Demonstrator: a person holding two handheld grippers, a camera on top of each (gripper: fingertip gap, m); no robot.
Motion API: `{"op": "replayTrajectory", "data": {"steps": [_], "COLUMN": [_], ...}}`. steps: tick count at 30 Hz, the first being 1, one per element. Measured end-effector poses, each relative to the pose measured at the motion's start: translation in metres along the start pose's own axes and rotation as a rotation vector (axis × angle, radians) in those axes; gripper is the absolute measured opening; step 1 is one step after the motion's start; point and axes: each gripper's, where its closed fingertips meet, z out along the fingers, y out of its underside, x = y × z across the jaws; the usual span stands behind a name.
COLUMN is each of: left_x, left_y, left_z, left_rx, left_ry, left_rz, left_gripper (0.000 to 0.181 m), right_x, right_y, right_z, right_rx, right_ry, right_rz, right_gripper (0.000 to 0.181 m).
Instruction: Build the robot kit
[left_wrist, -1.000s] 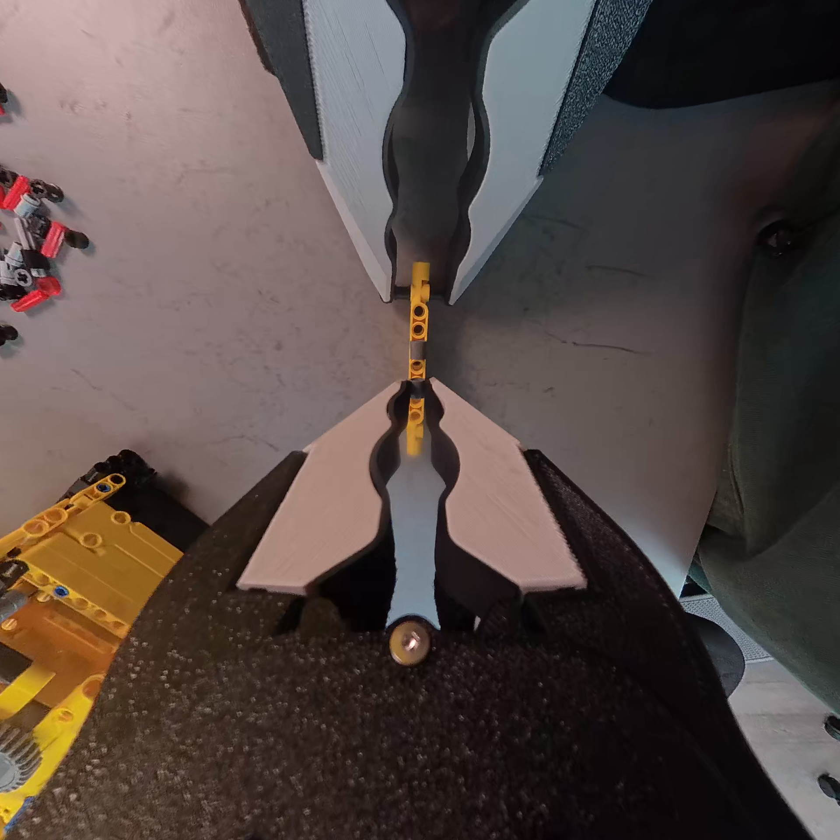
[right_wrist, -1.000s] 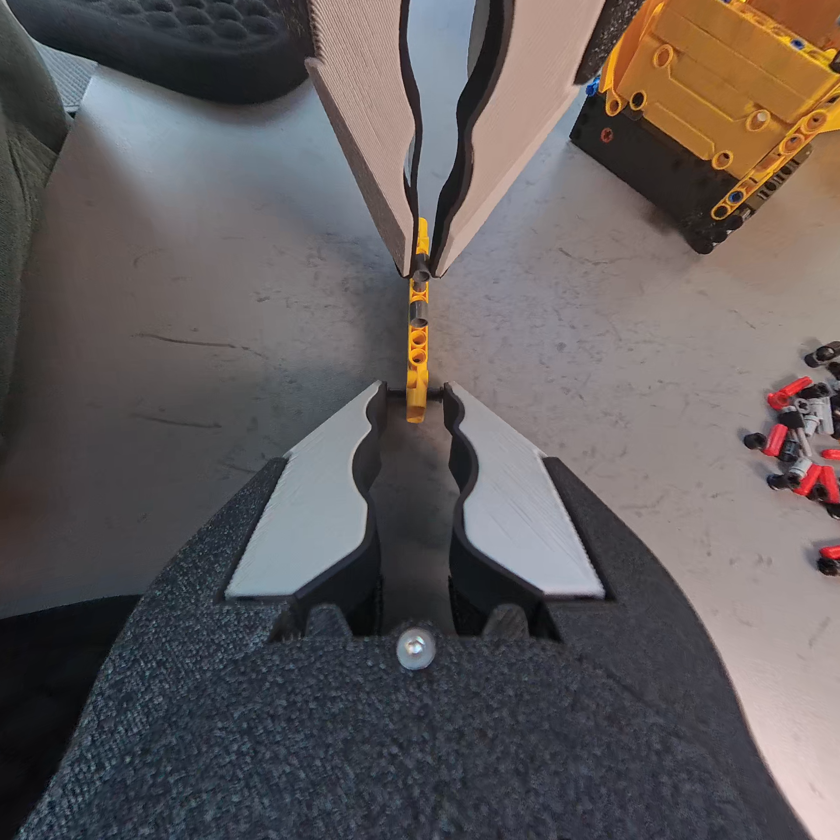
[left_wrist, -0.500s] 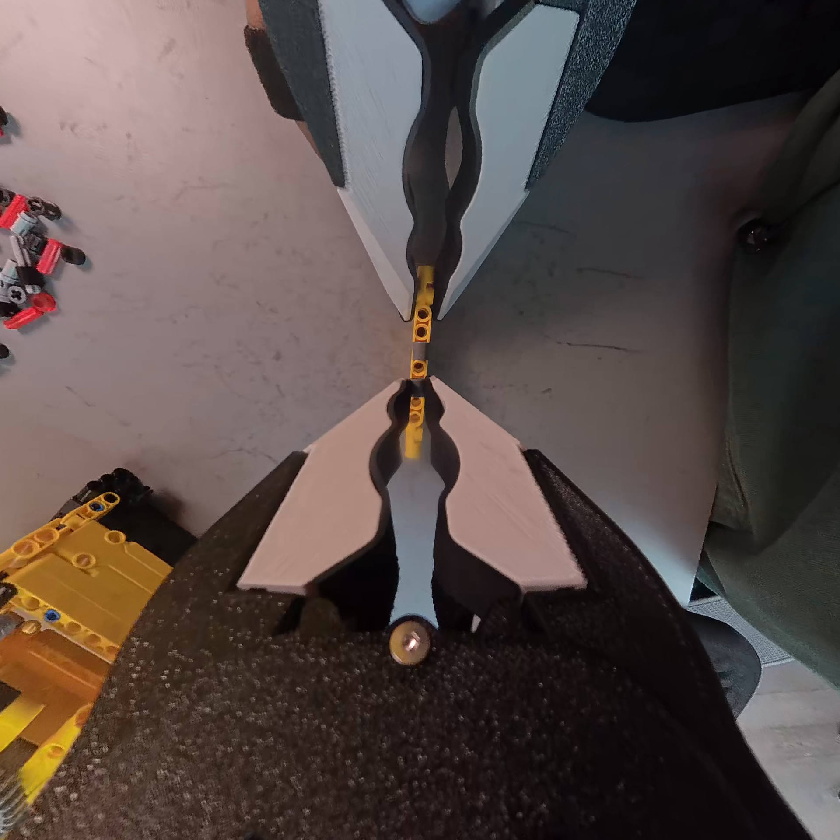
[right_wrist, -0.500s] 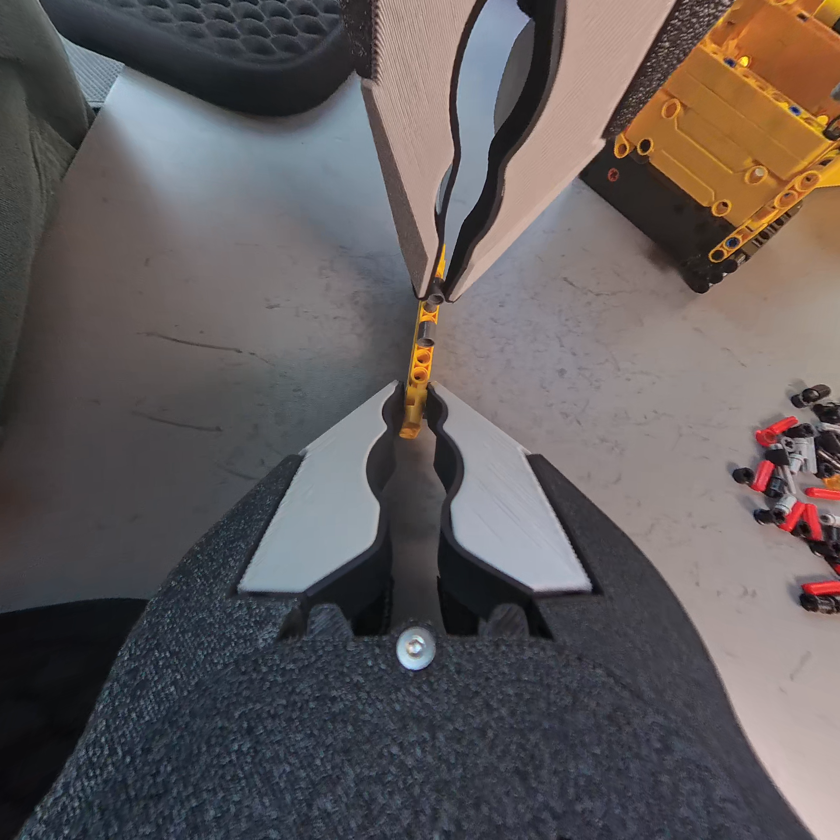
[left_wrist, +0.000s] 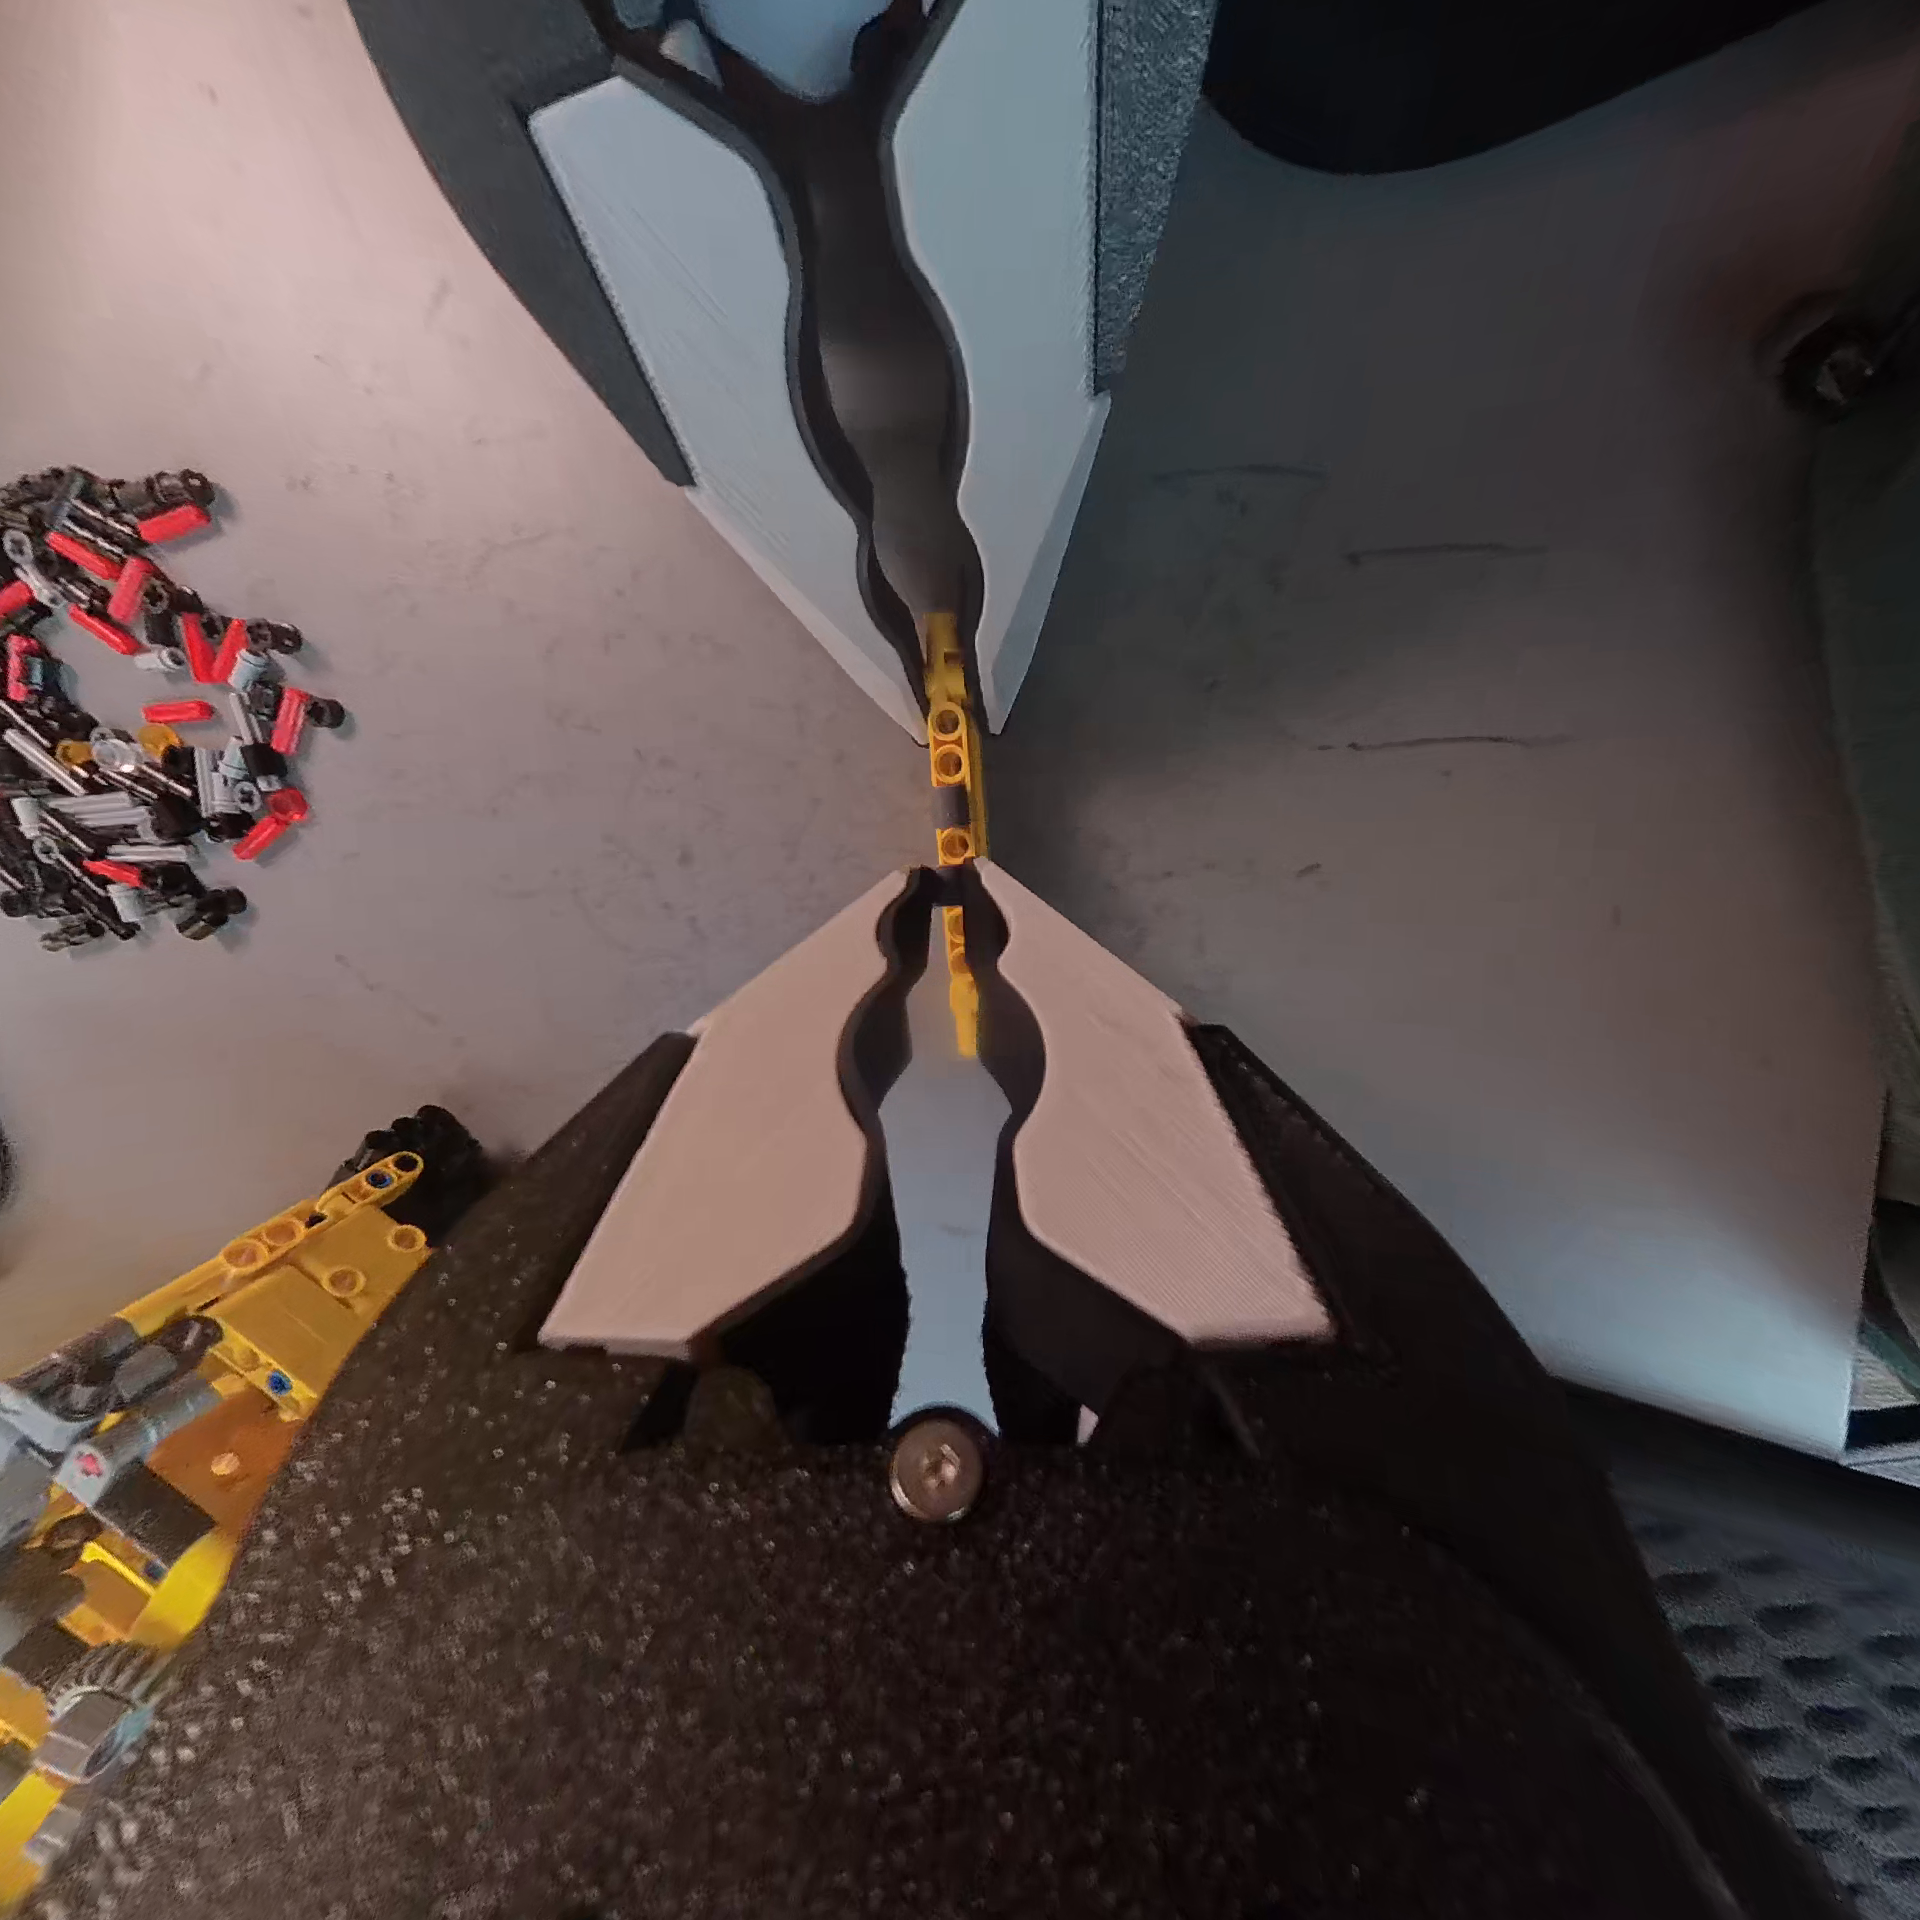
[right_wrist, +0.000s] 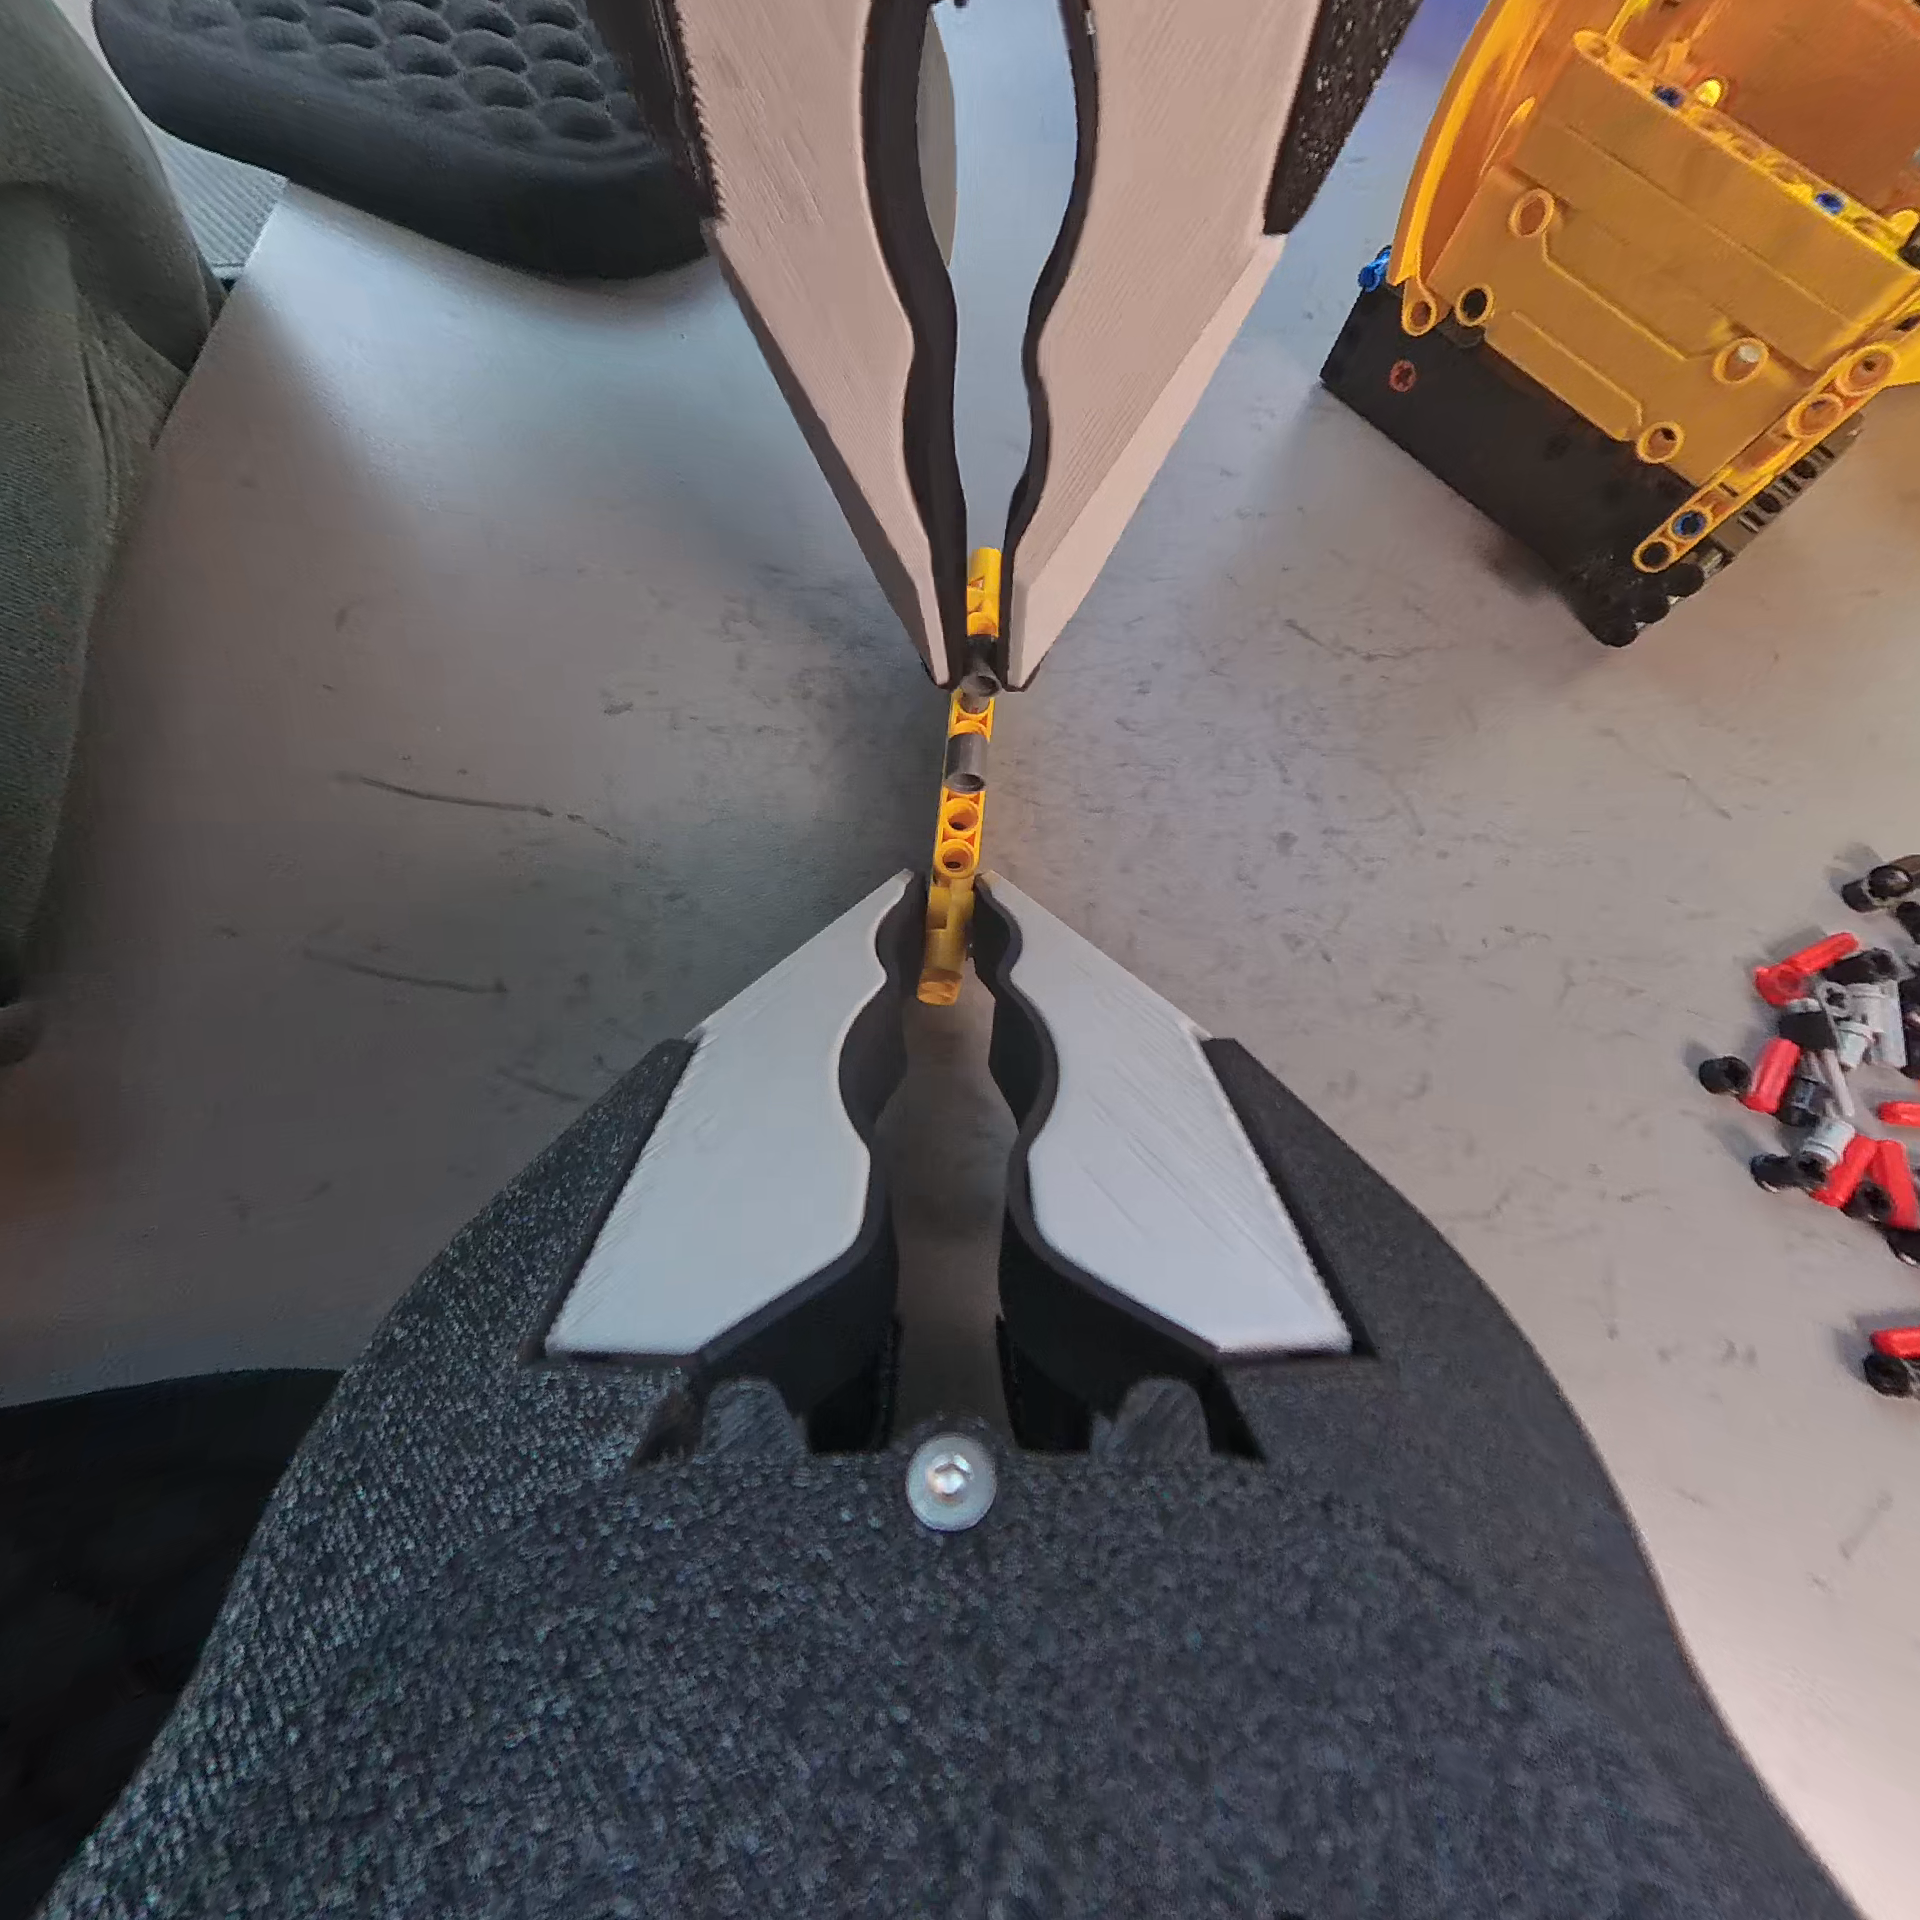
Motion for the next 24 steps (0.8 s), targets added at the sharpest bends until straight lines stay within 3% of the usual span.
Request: {"op": "replayTrajectory", "data": {"steps": [3,14,24], "left_x": [0.002,0.003,0.004], "left_y": [-0.002,0.013,0.012], "left_z": [0.001,0.0,0.0], "left_rx": [0.005,0.037,0.009], "left_ry": [-0.033,-0.009,0.142], "left_rz": [0.037,-0.128,-0.246], "left_gripper": [0.005,0.004,0.005], "right_x": [0.0,0.002,0.003], "right_y": [0.0,0.0,0.001], "right_z": [0.0,0.0,-0.001], "right_rx": [-0.002,-0.004,-0.003], "right_ry": [0.002,-0.002,-0.006], "right_rz": [0.002,0.025,0.029], "right_gripper": [0.007,0.007,0.007]}}
